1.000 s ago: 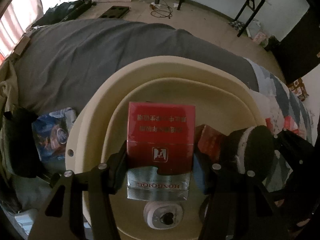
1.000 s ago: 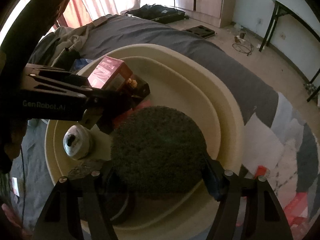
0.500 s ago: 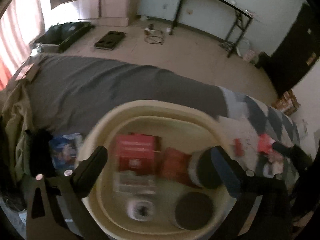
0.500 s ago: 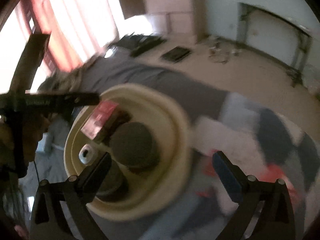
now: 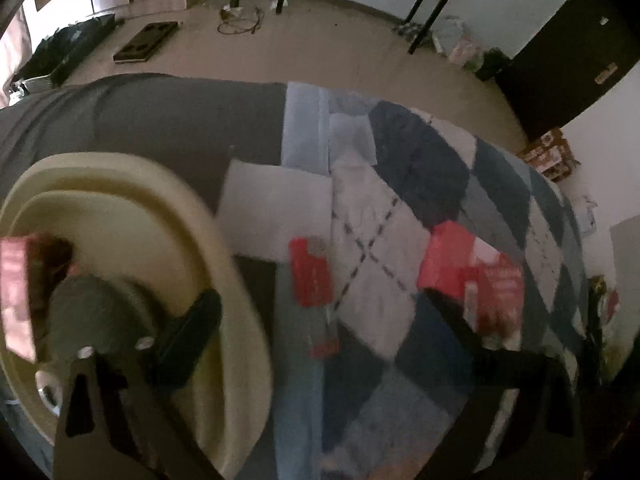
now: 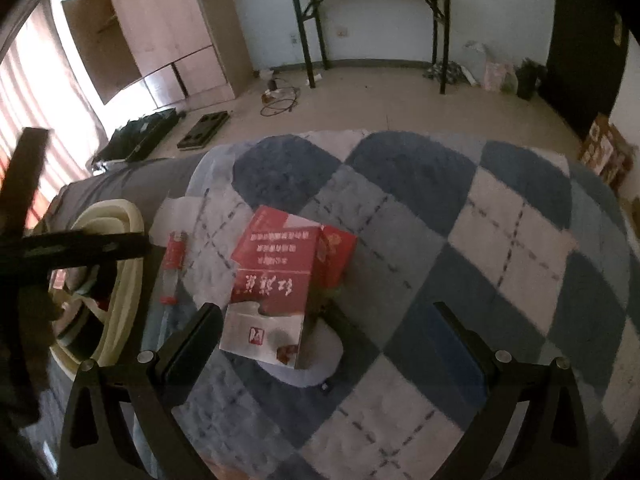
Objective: Organize rigid objects
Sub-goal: 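Grasp the red lighter with the left tool while the right tool grasps the red QR-code box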
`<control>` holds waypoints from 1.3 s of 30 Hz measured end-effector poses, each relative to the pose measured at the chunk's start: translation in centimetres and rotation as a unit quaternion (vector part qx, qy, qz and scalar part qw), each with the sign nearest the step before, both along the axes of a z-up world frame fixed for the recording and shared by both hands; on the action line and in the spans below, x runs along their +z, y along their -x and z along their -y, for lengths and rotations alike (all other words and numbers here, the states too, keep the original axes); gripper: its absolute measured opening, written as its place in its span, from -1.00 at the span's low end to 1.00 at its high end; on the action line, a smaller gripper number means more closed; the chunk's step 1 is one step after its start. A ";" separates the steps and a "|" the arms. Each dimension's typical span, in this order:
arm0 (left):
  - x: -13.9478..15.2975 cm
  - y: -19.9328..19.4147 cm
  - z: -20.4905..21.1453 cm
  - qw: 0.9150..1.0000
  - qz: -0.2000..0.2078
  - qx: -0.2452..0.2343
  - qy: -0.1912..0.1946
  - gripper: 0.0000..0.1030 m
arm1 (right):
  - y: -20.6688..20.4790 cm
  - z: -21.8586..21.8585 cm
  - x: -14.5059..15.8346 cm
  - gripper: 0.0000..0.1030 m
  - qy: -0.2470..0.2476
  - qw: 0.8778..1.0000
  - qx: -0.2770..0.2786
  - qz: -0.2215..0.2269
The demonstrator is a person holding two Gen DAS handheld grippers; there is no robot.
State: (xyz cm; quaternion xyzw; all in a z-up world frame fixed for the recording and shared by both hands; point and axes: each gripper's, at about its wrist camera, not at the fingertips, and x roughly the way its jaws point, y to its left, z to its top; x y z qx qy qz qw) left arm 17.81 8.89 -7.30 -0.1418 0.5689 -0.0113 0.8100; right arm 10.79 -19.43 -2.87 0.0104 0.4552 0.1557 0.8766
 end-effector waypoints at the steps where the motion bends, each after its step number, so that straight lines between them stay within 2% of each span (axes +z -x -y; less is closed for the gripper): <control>1: -0.2 -0.5 0.5 1.000 0.002 -0.002 -0.009 0.78 | -0.3 0.4 -0.2 0.99 -0.004 1.000 -0.001 -0.003; 4: -0.4 -1.4 1.3 1.000 -0.004 -0.012 -0.013 0.76 | -1.1 0.0 -0.8 0.99 -0.012 1.000 0.002 -0.008; 9: -1.5 -2.2 1.4 1.000 -0.014 -0.007 -0.003 0.72 | -1.9 -1.5 -1.9 0.99 0.012 1.000 0.015 0.005; 11: -2.5 -2.1 1.5 1.000 -0.029 -0.003 0.004 0.42 | -2.2 -2.0 -2.5 0.99 0.022 1.000 0.018 0.009; 12: -3.0 -2.1 1.3 0.999 -0.039 0.001 0.011 0.35 | -2.4 -2.2 -2.7 0.99 0.025 0.999 0.020 0.008; 16: -3.2 -1.3 1.3 0.999 -0.030 -0.013 -0.013 -0.14 | -3.1 -2.9 -3.9 0.92 0.030 0.999 0.026 0.013; 17: -3.2 -1.0 1.1 0.999 -0.027 -0.014 -0.019 -0.32 | -3.1 -3.1 -4.1 0.82 0.034 0.999 0.029 0.017; 18: -3.2 -0.8 1.1 0.999 -0.026 -0.016 -0.024 -0.40 | -3.2 -3.3 -4.3 0.69 0.037 0.998 0.034 0.021; 20: -3.1 -0.4 0.9 0.999 -0.021 -0.022 -0.017 -0.52 | -3.1 -3.7 -4.6 0.55 0.042 0.998 0.043 0.028; 21: -3.2 -0.2 0.8 0.999 -0.019 -0.025 -0.015 -0.55 | -3.1 -3.9 -4.6 0.43 0.043 0.997 0.048 0.034; 24: -3.1 0.0 0.2 1.000 -0.014 -0.026 -0.003 -0.57 | -2.6 -4.5 -4.3 0.24 0.051 0.996 0.063 0.047; 29: -1.8 0.8 -0.2 1.000 0.002 -0.029 0.007 -0.57 | -2.2 -3.7 -3.8 -0.05 0.022 0.996 0.071 0.044; 35: -0.1 1.4 0.3 0.998 0.015 -0.053 0.020 -0.57 | -0.9 -1.9 -2.4 -0.31 -0.003 0.995 0.073 0.061; 39: 0.2 1.9 0.8 0.997 0.014 -0.069 0.025 -0.57 | -0.7 -1.1 -2.3 -0.46 -0.024 0.996 0.075 0.046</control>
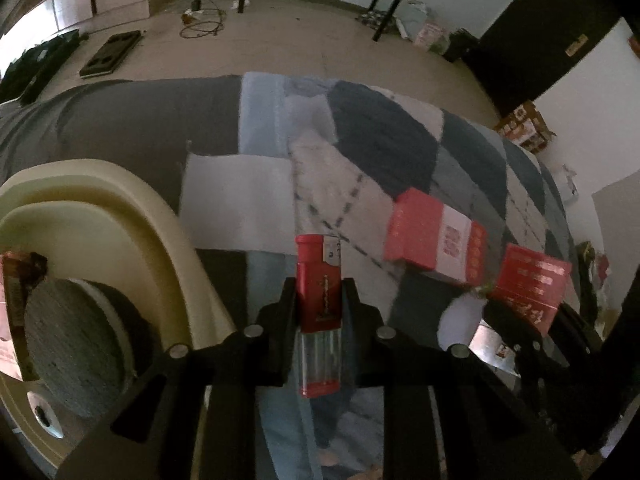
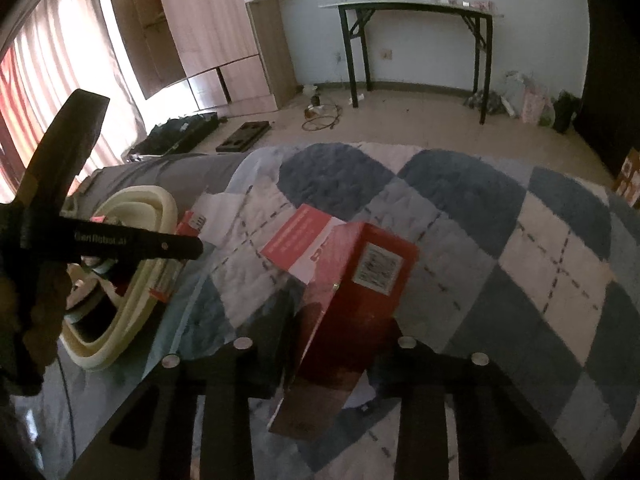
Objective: Organize rigid objects
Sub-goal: 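Grasp the red lighter with the left tool while the right tool grasps the red QR-code box, then carry the lighter with the left tool while the right tool carries the QR-code box into the basin, then open both tools and withdraw them toward the remaining items on the quilt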
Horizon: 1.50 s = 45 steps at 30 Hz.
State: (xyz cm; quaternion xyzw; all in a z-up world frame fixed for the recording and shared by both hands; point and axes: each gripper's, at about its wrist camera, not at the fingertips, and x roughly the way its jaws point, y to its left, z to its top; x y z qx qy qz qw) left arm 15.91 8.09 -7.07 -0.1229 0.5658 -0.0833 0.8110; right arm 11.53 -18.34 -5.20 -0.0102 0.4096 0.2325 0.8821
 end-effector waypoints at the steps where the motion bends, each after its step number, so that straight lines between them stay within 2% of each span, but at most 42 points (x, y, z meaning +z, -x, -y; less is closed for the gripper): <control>1: -0.1 0.1 0.2 1.000 -0.002 -0.001 0.001 -0.57 | 0.0 0.1 0.0 -0.48 -0.004 1.000 0.002 -0.005; 3: -0.1 0.3 0.2 1.000 -0.004 -0.003 0.002 -0.57 | 0.3 0.4 0.2 -0.55 -0.010 1.000 0.003 -0.010; 9: 1.1 1.6 -0.6 1.000 0.006 0.004 0.007 -0.57 | 1.2 1.3 1.1 -0.58 -0.030 0.999 0.010 -0.013; 14: 4.2 3.3 -2.9 0.999 0.032 0.010 0.006 -0.57 | 2.5 1.4 3.2 -0.58 -0.048 0.999 0.022 0.000; 18: 7.0 6.0 -6.9 0.998 0.051 0.026 -0.001 -0.57 | 3.6 -0.7 5.7 -0.57 -0.062 0.996 0.057 0.011; 22: 8.0 9.0 -11.4 0.997 0.052 0.052 -0.019 -0.57 | 4.8 -5.0 7.7 -0.57 -0.081 0.991 0.109 0.008; 25: 7.4 11.2 -15.2 0.995 0.043 0.086 -0.021 -0.57 | 5.6 -9.1 7.6 -0.57 -0.086 0.986 0.143 -0.015; 28: 5.9 12.8 -18.2 0.992 0.033 0.120 -0.018 -0.57 | 5.8 -12.9 5.7 -0.57 -0.076 0.983 0.160 -0.047; 32: 3.4 13.9 -19.9 0.989 0.015 0.147 -0.018 -0.57 | 4.8 -16.0 3.1 -0.57 -0.067 0.982 0.148 -0.097; 35: 1.5 14.2 -20.1 0.989 -0.002 0.148 -0.016 -0.57 | 3.1 -16.9 1.7 -0.57 -0.071 0.981 0.127 -0.126; 38: -0.2 13.9 -20.3 0.989 -0.018 0.145 -0.015 -0.57 | 2.5 -17.8 1.1 -0.57 -0.059 0.982 0.124 -0.128; 45: -1.4 12.8 -20.6 0.987 -0.021 0.157 -0.001 -0.57 | 1.5 -19.5 0.3 -0.57 -0.062 0.982 0.121 -0.131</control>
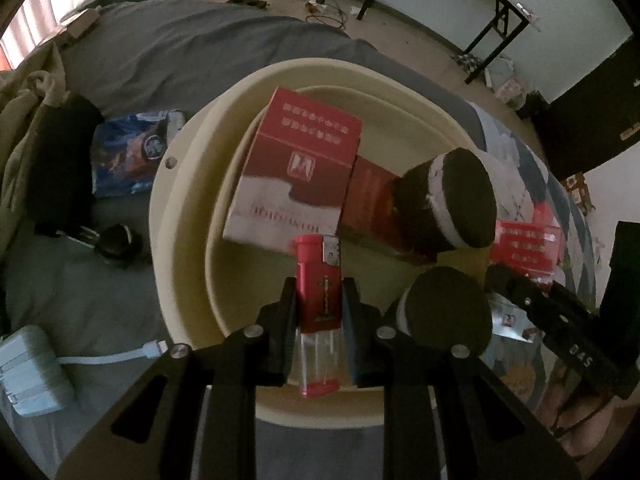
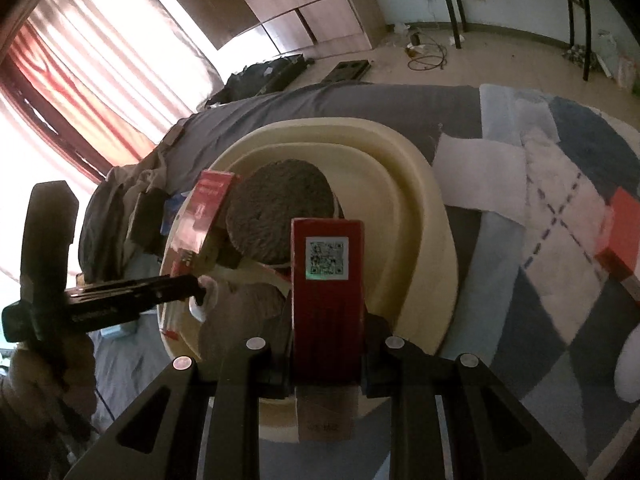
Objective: Organize rigid objects
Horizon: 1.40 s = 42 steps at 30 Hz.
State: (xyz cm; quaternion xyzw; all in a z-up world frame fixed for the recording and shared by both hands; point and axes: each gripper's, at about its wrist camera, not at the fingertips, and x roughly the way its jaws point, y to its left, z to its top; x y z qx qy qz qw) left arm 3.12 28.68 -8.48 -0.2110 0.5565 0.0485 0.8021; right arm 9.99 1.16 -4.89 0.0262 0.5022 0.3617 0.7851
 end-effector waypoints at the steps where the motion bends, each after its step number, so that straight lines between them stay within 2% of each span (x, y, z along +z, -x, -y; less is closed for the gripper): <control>1: -0.1 -0.1 0.0 1.000 0.002 0.002 0.000 -0.57 | 0.0 -0.2 -0.1 -0.57 -0.003 1.000 -0.001 -0.003; 7: -0.5 -0.3 -0.3 1.000 0.011 0.012 0.011 -0.57 | -0.1 -0.7 -1.0 -0.54 0.004 1.000 0.018 -0.002; 8: -0.3 -0.2 -0.3 1.000 0.019 0.013 0.012 -0.56 | -0.2 -0.7 -1.1 -0.48 0.008 1.000 0.021 -0.003; 9: -0.1 -0.2 -0.4 0.999 0.025 0.015 0.012 -0.56 | -0.2 -0.8 -1.1 -0.28 0.011 1.000 0.025 0.000; 10: 0.2 0.0 -0.4 0.999 0.033 0.015 0.011 -0.50 | -0.1 -0.8 -1.0 -0.16 0.013 0.999 0.029 0.008; 12: 0.8 0.2 -0.6 0.999 0.045 0.014 0.016 -0.11 | 0.3 -0.4 -0.3 0.27 0.010 0.999 0.034 0.028; 13: 1.2 0.4 -0.6 0.998 0.053 0.016 0.018 0.27 | 0.4 -0.1 0.0 0.37 0.005 0.999 0.035 0.036; 14: 1.7 0.5 -0.6 0.998 0.063 0.019 0.022 0.56 | 0.5 0.3 0.4 0.57 0.004 0.998 0.033 0.045; 15: 2.3 0.7 -0.6 0.997 0.074 0.021 0.028 0.64 | 0.5 0.7 0.8 0.74 0.005 0.998 0.029 0.053; 19: 5.1 0.9 0.7 0.994 0.109 0.003 0.029 0.98 | 1.1 3.9 3.2 0.93 0.000 0.995 0.007 0.103; 20: 5.7 0.8 1.0 0.993 0.114 -0.001 0.027 1.00 | 1.4 5.1 3.9 0.99 0.000 0.993 -0.002 0.119; 23: 7.5 0.3 2.7 0.991 0.128 -0.012 0.036 1.00 | 2.1 9.0 5.7 0.99 -0.005 0.988 -0.025 0.151; 28: 9.6 -1.2 6.8 0.990 0.128 -0.051 0.027 1.00 | 3.4 15.2 7.4 0.99 0.006 0.981 -0.068 0.183; 35: 11.3 -1.1 10.8 0.989 0.124 -0.085 0.020 1.00 | 5.8 23.3 8.0 0.99 0.000 0.973 -0.149 0.174; 39: 11.6 -1.1 12.0 0.988 0.125 -0.095 -0.001 1.00 | 6.5 25.9 8.0 0.99 0.000 0.972 -0.170 0.163; 42: 11.4 -1.2 12.3 0.988 0.121 -0.097 0.008 1.00 | 7.2 26.9 8.2 0.99 -0.002 0.971 -0.174 0.164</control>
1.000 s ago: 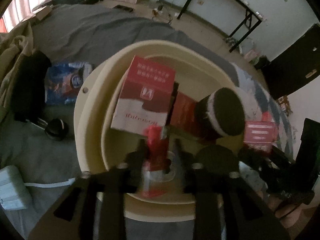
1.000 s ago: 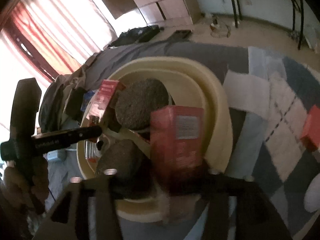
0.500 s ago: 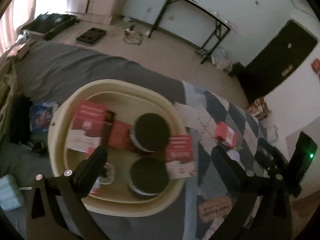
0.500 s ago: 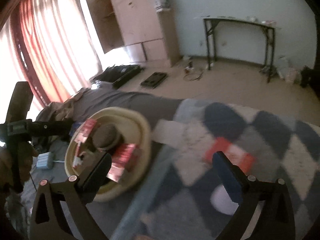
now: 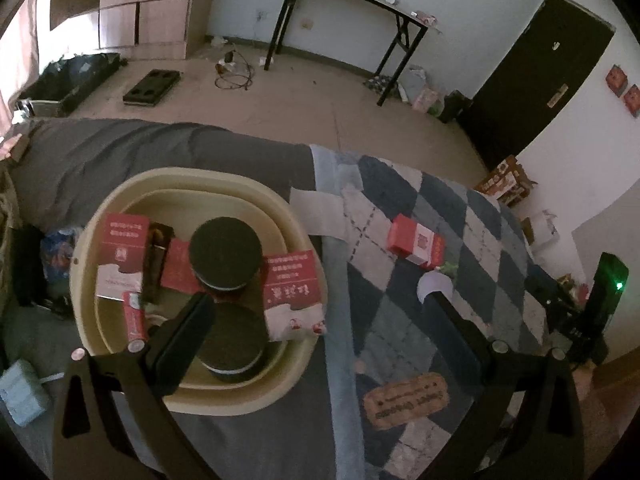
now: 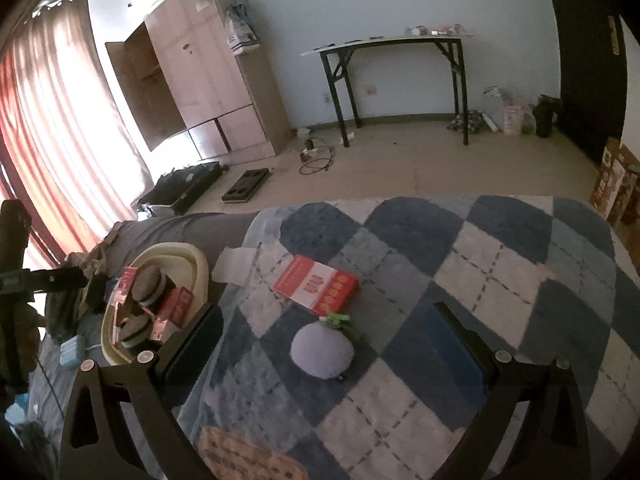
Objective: Organize rigid objects
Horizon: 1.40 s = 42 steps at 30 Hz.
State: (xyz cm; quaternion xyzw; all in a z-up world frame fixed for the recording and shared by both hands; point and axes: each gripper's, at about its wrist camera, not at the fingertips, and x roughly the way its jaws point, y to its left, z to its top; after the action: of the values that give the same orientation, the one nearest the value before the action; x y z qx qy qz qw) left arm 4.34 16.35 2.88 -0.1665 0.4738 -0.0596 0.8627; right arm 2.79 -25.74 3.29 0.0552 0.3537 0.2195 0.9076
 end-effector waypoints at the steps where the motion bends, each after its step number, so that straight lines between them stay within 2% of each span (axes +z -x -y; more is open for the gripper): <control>1: -0.1 -0.1 0.1 1.000 -0.001 0.000 0.002 1.00 | 0.0 0.2 0.0 0.99 0.000 1.000 -0.001 -0.001; 5: -0.6 -1.6 1.8 1.000 -0.011 -0.009 -0.005 1.00 | 0.0 1.4 -0.7 0.99 0.003 1.000 -0.007 -0.008; 10: -1.5 -5.4 7.4 0.997 -0.029 -0.062 -0.025 1.00 | -0.4 2.3 -2.4 0.99 0.017 0.999 -0.008 -0.030; 15: -4.6 -10.9 15.0 0.988 -0.074 -0.131 -0.034 1.00 | -0.7 -0.4 -5.8 0.99 0.050 0.997 0.024 -0.049; 19: -7.8 -14.8 19.2 0.979 -0.106 -0.159 -0.070 1.00 | -1.6 -3.0 -8.3 0.99 0.068 0.995 0.045 -0.055; 24: -11.2 -18.2 20.2 0.976 -0.138 -0.153 -0.076 1.00 | -3.6 -4.3 -9.5 0.99 0.079 0.995 0.046 -0.040; 29: -13.7 -19.1 21.1 0.970 -0.156 -0.156 -0.104 1.00 | -6.3 -5.6 -11.0 0.98 0.076 0.994 0.060 -0.050; 31: -14.1 -19.0 21.1 0.970 -0.154 -0.157 -0.106 0.98 | -6.8 -6.0 -11.5 0.92 0.079 0.994 0.055 -0.047; 32: -14.1 -19.0 21.0 0.970 -0.152 -0.156 -0.103 0.95 | -6.9 -6.0 -11.7 0.82 0.082 0.994 0.049 -0.045; 34: -13.8 -18.9 20.6 0.972 -0.146 -0.150 -0.103 0.78 | -7.3 -6.1 -12.1 0.60 0.088 0.995 0.035 -0.038; 35: -13.6 -18.8 20.4 0.973 -0.145 -0.149 -0.096 0.78 | -7.4 -6.2 -12.3 0.46 0.091 0.995 0.031 -0.032; 36: -13.4 -18.7 20.1 0.975 -0.144 -0.146 -0.090 0.78 | -7.4 -6.2 -12.2 0.22 0.092 0.995 0.028 -0.026; 37: -13.0 -18.4 19.7 0.976 -0.139 -0.144 -0.085 0.78 | -7.4 -6.2 -12.0 0.11 0.095 0.995 0.029 -0.018; 39: -11.5 -17.7 18.9 0.981 -0.116 -0.139 -0.074 0.78 | -7.0 -6.3 -11.6 0.09 0.102 0.994 0.031 -0.008; 42: -7.2 -15.8 16.5 0.989 -0.069 -0.128 -0.038 0.78 | -6.2 -5.8 -10.2 0.08 0.100 0.994 0.043 0.006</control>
State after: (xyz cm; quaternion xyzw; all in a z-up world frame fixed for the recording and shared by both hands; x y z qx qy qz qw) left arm 20.12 -0.13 -4.31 -0.0757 0.5514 -0.1396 0.8190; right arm 8.96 -19.96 -6.89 -0.0521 0.3706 0.2221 0.9004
